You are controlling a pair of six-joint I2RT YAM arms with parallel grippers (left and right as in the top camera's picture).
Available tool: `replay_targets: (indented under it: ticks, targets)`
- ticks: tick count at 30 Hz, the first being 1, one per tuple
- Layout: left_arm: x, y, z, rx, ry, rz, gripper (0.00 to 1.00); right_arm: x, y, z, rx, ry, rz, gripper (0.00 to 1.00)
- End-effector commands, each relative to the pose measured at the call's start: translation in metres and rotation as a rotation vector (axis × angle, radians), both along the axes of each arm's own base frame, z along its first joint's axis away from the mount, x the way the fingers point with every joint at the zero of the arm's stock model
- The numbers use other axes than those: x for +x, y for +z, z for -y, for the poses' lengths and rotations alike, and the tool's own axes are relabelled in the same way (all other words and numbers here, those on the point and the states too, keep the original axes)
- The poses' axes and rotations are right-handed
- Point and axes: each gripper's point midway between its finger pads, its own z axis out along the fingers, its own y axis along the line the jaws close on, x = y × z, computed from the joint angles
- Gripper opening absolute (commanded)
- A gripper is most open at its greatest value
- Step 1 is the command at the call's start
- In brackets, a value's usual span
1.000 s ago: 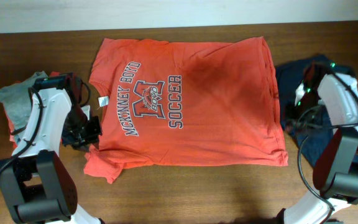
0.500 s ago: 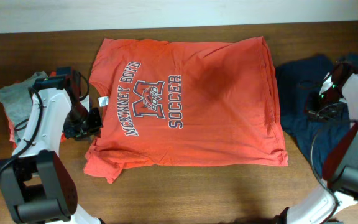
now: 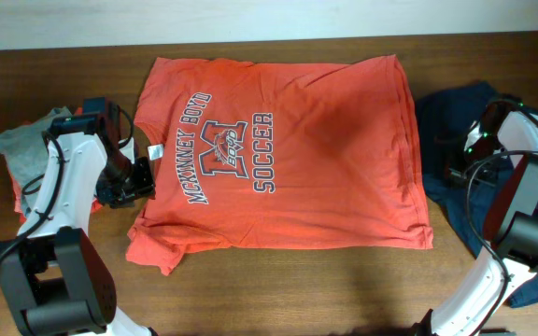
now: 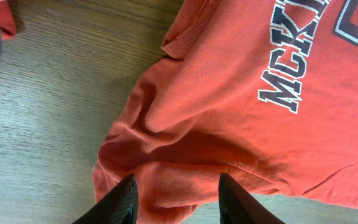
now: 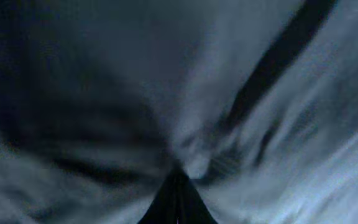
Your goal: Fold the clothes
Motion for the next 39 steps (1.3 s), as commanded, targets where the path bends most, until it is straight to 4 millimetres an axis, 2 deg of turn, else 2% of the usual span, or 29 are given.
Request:
replay_targets:
  ticks: [1, 5, 11, 12, 16, 19, 22, 25, 27, 31, 33, 34, 36, 37, 38, 39]
  targets:
    - [0.000, 0.008, 0.004, -0.011, -0.007, 0.026, 0.42, -0.002, -0.026, 0.046, -0.116, -0.144, -0.007, 0.04]
    - [0.001, 0.008, 0.004, -0.011, -0.007, 0.028, 0.42, -0.004, -0.026, 0.080, -0.146, -0.273, 0.046, 0.04]
    - [0.001, 0.008, 0.004, -0.010, -0.007, 0.031, 0.42, -0.018, -0.024, 0.128, -0.177, -0.413, 0.105, 0.04]
    - [0.001, 0.008, 0.004, -0.010, -0.007, 0.032, 0.42, -0.024, -0.024, 0.140, -0.187, -0.444, 0.117, 0.04]
    - [0.001, 0.008, 0.004, -0.010, -0.007, 0.031, 0.42, -0.036, -0.023, 0.163, -0.196, -0.564, 0.142, 0.06]
    - [0.002, 0.008, 0.004, -0.010, -0.007, 0.034, 0.42, -0.033, -0.021, 0.169, -0.160, -0.582, 0.185, 0.13]
    - [0.004, 0.008, 0.003, -0.008, -0.007, 0.044, 0.42, -0.015, -0.013, 0.161, -0.072, -0.517, 0.263, 0.21]
    - [0.009, 0.009, 0.001, 0.002, -0.018, 0.061, 0.42, 0.006, 0.008, 0.152, 0.000, -0.468, 0.331, 0.28]
    - [0.013, 0.013, -0.005, 0.039, -0.020, 0.077, 0.42, 0.018, 0.030, 0.147, 0.003, -0.413, 0.357, 0.32]
    - [0.030, 0.034, -0.017, 0.109, -0.017, 0.152, 0.42, 0.040, 0.089, 0.135, -0.025, -0.324, 0.410, 0.34]
    - [0.039, 0.043, -0.022, 0.137, -0.013, 0.199, 0.44, 0.048, 0.115, 0.121, -0.026, -0.263, 0.431, 0.34]
    - [0.045, 0.047, -0.024, 0.146, -0.011, 0.225, 0.51, 0.051, 0.127, 0.112, -0.030, -0.223, 0.437, 0.34]
    - [0.057, 0.051, -0.026, 0.157, -0.008, 0.277, 0.52, 0.056, 0.145, 0.092, -0.029, -0.156, 0.442, 0.34]
    - [0.063, 0.053, -0.027, 0.160, -0.006, 0.302, 0.50, 0.058, 0.151, 0.078, -0.025, -0.118, 0.441, 0.33]
    - [0.068, 0.054, -0.028, 0.162, -0.003, 0.323, 0.39, 0.060, 0.156, 0.065, -0.017, -0.089, 0.437, 0.33]
    - [0.074, 0.056, -0.030, 0.166, 0.001, 0.347, 0.23, 0.061, 0.158, 0.052, -0.006, -0.065, 0.426, 0.33]
